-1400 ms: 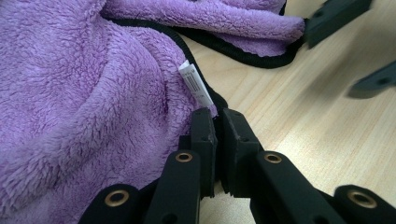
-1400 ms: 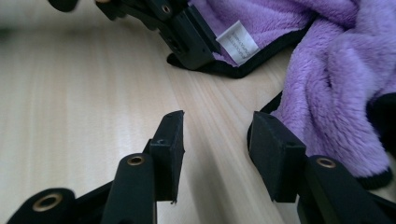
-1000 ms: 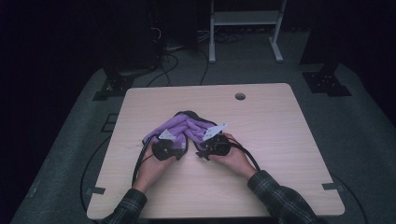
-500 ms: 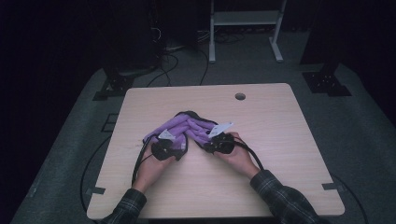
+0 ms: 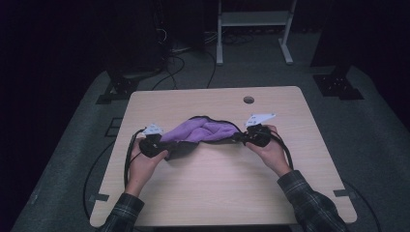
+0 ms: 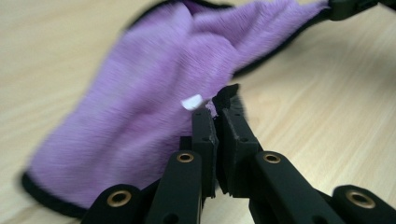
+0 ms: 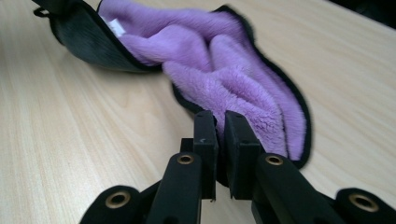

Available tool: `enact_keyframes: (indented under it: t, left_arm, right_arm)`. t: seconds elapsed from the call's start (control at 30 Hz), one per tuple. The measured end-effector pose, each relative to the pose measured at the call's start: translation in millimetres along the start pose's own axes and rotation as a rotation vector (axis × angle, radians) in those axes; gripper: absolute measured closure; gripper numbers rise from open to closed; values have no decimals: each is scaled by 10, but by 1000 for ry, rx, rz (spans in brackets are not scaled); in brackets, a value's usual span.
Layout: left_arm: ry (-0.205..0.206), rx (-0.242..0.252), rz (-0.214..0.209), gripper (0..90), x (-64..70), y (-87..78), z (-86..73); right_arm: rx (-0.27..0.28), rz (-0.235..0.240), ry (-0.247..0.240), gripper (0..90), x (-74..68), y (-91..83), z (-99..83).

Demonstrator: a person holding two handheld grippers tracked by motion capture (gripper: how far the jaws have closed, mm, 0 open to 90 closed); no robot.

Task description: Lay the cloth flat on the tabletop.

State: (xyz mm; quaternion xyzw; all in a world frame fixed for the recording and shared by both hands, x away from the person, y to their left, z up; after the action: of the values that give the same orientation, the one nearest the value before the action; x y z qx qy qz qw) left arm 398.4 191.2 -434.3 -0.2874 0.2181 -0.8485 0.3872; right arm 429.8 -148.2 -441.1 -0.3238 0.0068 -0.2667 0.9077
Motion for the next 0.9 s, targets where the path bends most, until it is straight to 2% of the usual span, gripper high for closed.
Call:
enact_keyframes:
  t: [0.2,0.3,0.33,0.4,0.67,0.77,0.8,0.9]
  left_arm:
    - [-16,69,6,838,-58,-178,139]
    - [-14,88,14,838,-69,-238,202]
    - [-14,88,14,838,-69,-238,202]
    - [-16,119,23,838,-87,-323,275]
    - [-23,213,22,839,-101,-581,474]
    - [-16,254,12,840,-46,-669,569]
    - [-16,254,12,840,-46,-669,569]
    - [11,294,10,840,54,-800,723]
  right_arm:
    - [33,-53,29,834,183,-273,-1]
    - [54,-80,47,834,257,-415,-5]
    - [54,-80,47,834,257,-415,-5]
    - [69,-121,61,835,359,-597,-27]
    - [127,-204,102,836,553,-1015,-54]
    - [157,-233,93,836,573,-1168,20]
    - [165,-245,86,836,573,-1223,52]
    - [193,-268,65,836,572,-1363,153]
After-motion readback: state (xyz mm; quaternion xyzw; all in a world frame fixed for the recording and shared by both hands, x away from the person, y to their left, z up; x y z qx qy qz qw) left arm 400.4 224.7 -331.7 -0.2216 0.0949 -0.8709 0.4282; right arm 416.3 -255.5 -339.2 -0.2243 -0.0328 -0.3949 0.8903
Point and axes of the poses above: each handheld gripper's, and its own axes: y roughly forward along the jaws, z roughly out of its top, x roughly to its right, the point moved 3 cm from there along y, roughly forward along the jaws, and after that the axes turned 13 degrees about -y, right-handed, at the moved point
